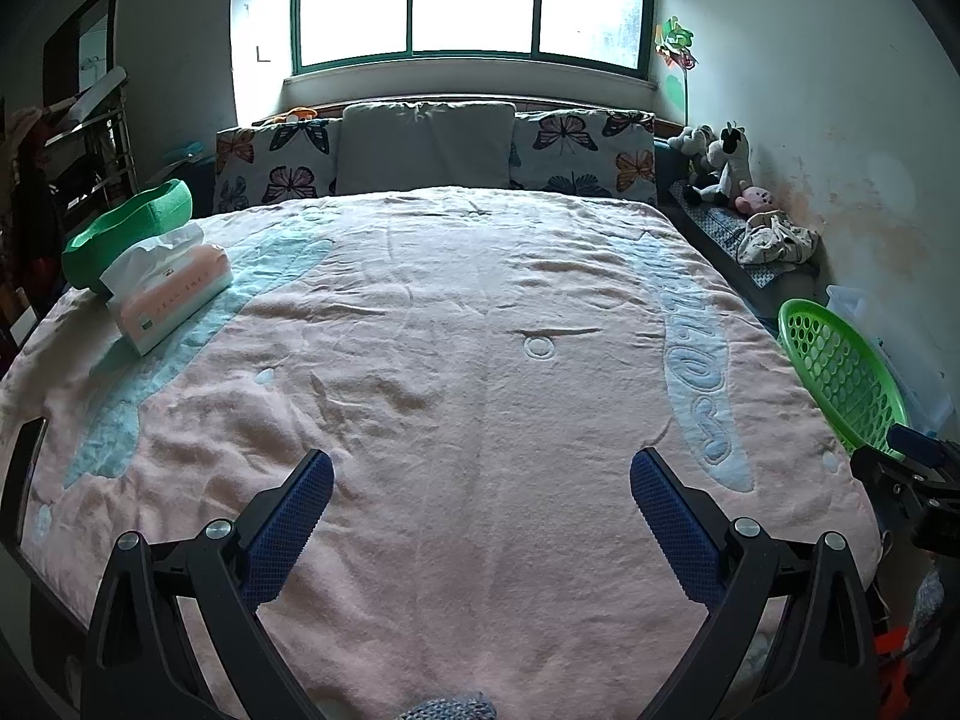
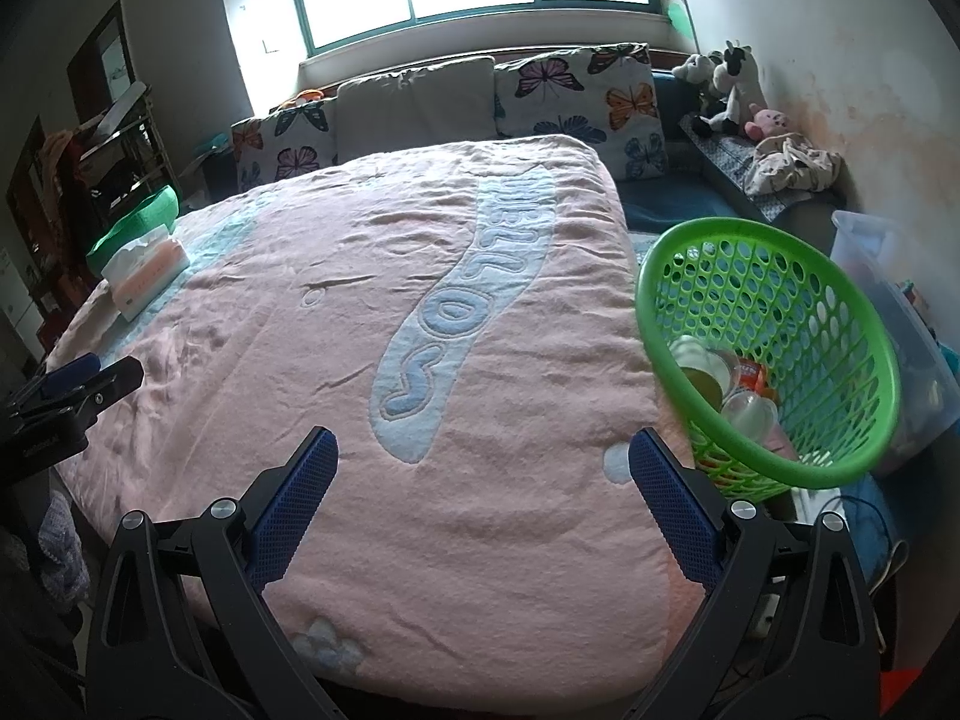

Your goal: Collect trash

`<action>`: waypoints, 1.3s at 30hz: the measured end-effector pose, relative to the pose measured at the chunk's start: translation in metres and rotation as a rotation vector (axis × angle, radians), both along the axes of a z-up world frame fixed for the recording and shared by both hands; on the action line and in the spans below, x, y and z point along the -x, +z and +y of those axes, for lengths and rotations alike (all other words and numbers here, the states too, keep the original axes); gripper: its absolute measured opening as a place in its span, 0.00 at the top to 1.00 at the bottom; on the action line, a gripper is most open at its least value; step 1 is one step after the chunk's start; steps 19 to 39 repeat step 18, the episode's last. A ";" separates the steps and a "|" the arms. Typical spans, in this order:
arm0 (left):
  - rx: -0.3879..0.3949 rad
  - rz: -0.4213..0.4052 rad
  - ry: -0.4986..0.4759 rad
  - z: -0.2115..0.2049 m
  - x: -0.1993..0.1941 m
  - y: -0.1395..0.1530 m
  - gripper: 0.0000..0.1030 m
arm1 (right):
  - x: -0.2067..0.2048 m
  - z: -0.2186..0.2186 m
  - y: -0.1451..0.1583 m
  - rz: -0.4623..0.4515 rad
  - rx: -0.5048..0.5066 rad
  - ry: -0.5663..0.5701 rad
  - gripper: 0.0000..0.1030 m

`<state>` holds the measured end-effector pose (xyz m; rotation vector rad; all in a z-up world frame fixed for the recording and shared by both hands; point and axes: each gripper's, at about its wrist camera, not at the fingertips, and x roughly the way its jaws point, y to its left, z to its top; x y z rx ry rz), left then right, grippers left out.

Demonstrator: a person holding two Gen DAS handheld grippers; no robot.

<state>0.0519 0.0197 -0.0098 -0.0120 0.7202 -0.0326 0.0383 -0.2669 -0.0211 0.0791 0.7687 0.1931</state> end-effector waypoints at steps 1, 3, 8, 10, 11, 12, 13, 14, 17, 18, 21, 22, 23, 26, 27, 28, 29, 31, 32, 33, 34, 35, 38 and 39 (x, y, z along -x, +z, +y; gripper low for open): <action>0.000 -0.001 0.000 0.000 0.001 -0.001 0.07 | 0.000 0.000 0.000 0.001 -0.001 0.000 0.06; 0.002 -0.001 0.001 0.000 0.001 -0.001 0.07 | 0.000 0.000 -0.001 0.001 -0.002 0.001 0.06; -0.010 -0.004 0.000 -0.002 0.001 0.000 0.07 | 0.000 0.001 -0.001 0.001 -0.002 0.001 0.06; -0.010 -0.006 0.002 -0.002 0.002 0.001 0.07 | 0.000 0.000 -0.001 0.002 -0.003 0.001 0.06; -0.009 -0.004 0.000 -0.003 0.002 0.001 0.07 | 0.000 0.001 -0.001 0.002 -0.004 0.001 0.06; -0.009 -0.003 0.000 -0.003 0.002 0.001 0.07 | 0.000 0.001 -0.001 0.003 -0.005 0.001 0.06; -0.011 -0.003 0.003 -0.003 0.002 0.001 0.07 | 0.001 0.001 -0.002 0.002 -0.004 0.002 0.06; -0.011 -0.003 0.006 -0.004 0.002 0.001 0.07 | 0.000 0.001 -0.002 0.002 -0.004 0.001 0.06; -0.009 -0.003 0.011 -0.004 0.003 0.001 0.07 | 0.000 0.001 -0.001 0.002 -0.004 0.001 0.06; -0.009 -0.003 0.015 -0.004 0.003 0.001 0.07 | 0.001 0.001 -0.001 0.001 -0.004 0.001 0.06; -0.009 -0.003 0.015 -0.004 0.003 0.001 0.07 | 0.001 0.001 -0.001 0.001 -0.004 0.001 0.06; -0.009 -0.003 0.015 -0.004 0.003 0.001 0.07 | 0.001 0.001 -0.001 0.001 -0.004 0.001 0.06; -0.009 -0.003 0.015 -0.004 0.003 0.001 0.07 | 0.001 0.001 -0.001 0.001 -0.004 0.001 0.06; -0.009 -0.003 0.015 -0.004 0.003 0.001 0.07 | 0.001 0.001 -0.001 0.001 -0.004 0.001 0.06; -0.009 -0.003 0.015 -0.004 0.003 0.001 0.07 | 0.001 0.001 -0.001 0.001 -0.004 0.001 0.06; -0.009 -0.003 0.015 -0.004 0.003 0.001 0.07 | 0.001 0.001 -0.001 0.001 -0.004 0.001 0.06; -0.009 -0.003 0.015 -0.004 0.003 0.001 0.07 | 0.001 0.001 -0.001 0.001 -0.004 0.001 0.06; -0.009 -0.003 0.015 -0.004 0.003 0.001 0.07 | 0.001 0.001 -0.001 0.001 -0.004 0.001 0.06; -0.009 -0.003 0.015 -0.004 0.003 0.001 0.07 | 0.001 0.001 -0.001 0.001 -0.004 0.001 0.06; -0.009 -0.003 0.015 -0.004 0.003 0.001 0.07 | 0.001 0.001 -0.001 0.001 -0.004 0.001 0.06; -0.009 -0.003 0.015 -0.004 0.003 0.001 0.07 | 0.001 0.001 -0.001 0.001 -0.004 0.001 0.06; -0.009 -0.003 0.015 -0.004 0.003 0.001 0.07 | 0.001 0.001 -0.001 0.001 -0.004 0.001 0.06; -0.009 -0.003 0.015 -0.004 0.003 0.001 0.07 | 0.001 0.001 -0.001 0.001 -0.004 0.001 0.06; -0.009 -0.003 0.015 -0.004 0.003 0.001 0.07 | 0.001 0.001 -0.001 0.001 -0.004 0.001 0.06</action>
